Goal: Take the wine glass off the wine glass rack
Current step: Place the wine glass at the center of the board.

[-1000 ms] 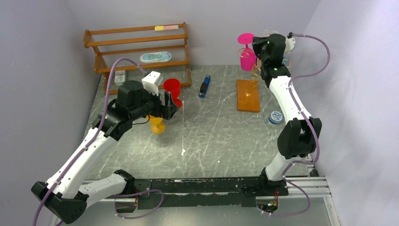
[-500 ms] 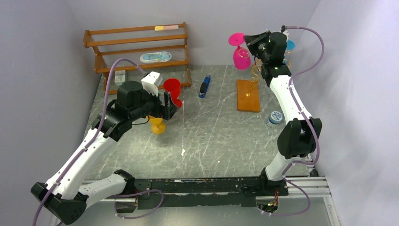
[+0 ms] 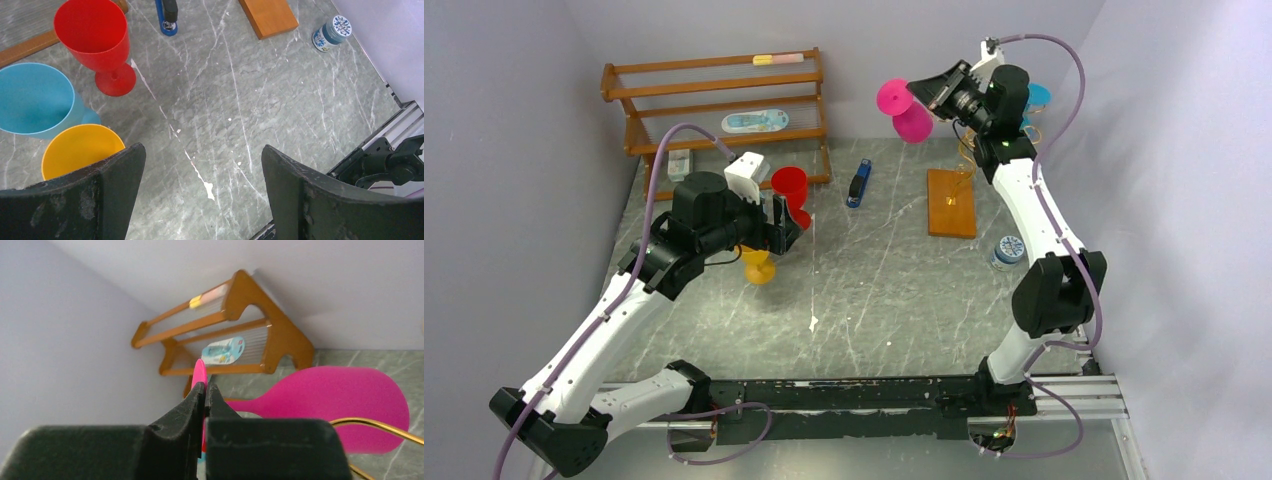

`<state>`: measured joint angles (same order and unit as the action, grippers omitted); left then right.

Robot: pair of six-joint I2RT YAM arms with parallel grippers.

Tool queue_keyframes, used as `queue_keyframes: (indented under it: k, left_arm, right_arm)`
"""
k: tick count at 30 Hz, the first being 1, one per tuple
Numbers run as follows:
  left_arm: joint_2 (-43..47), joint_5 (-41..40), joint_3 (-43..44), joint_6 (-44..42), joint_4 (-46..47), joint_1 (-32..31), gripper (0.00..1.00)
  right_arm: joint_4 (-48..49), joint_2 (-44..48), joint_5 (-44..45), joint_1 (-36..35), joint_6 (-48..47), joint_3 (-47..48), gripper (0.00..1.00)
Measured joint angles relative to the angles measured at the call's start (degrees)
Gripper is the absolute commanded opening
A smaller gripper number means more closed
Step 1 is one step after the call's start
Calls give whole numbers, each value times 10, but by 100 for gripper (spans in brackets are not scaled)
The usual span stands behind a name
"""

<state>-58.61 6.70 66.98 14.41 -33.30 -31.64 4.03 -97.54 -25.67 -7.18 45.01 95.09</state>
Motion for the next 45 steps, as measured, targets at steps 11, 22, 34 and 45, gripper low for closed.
queue_keyframes:
  k: [11,22,34,45]
  left_arm:
    - [13,11,-4,33,29,0,91]
    - [37,61,-7,75,75,0,94]
    - [22,194,-38,109,152,0,72]
    - [9,276,-69,134,221,0,30]
  right_arm:
    - [-12,30,-117,-87,-133,-5,0]
    - [10,176,-175,-178,-195,-187,0]
    - [77,261,-194,-221,-140,-324,0]
    - [167,272,-228,-227,-69,-384,0]
